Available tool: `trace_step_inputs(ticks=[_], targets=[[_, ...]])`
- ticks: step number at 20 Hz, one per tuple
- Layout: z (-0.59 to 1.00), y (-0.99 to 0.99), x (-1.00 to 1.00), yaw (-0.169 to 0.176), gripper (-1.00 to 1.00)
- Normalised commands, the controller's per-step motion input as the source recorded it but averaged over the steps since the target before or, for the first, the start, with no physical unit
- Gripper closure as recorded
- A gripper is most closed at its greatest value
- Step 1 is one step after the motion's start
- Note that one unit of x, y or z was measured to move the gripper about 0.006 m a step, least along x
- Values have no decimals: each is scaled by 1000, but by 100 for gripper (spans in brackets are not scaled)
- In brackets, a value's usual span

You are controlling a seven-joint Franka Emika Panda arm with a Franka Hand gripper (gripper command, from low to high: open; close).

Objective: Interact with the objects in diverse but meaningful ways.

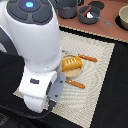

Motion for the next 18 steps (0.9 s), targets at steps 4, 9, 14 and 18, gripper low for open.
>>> trace_step_inputs(ticks=[4,9,14,18], targets=[[53,136,216,0,-100],[657,178,172,0,-100],[821,423,173,-11,-100],[391,810,1,-5,-100]])
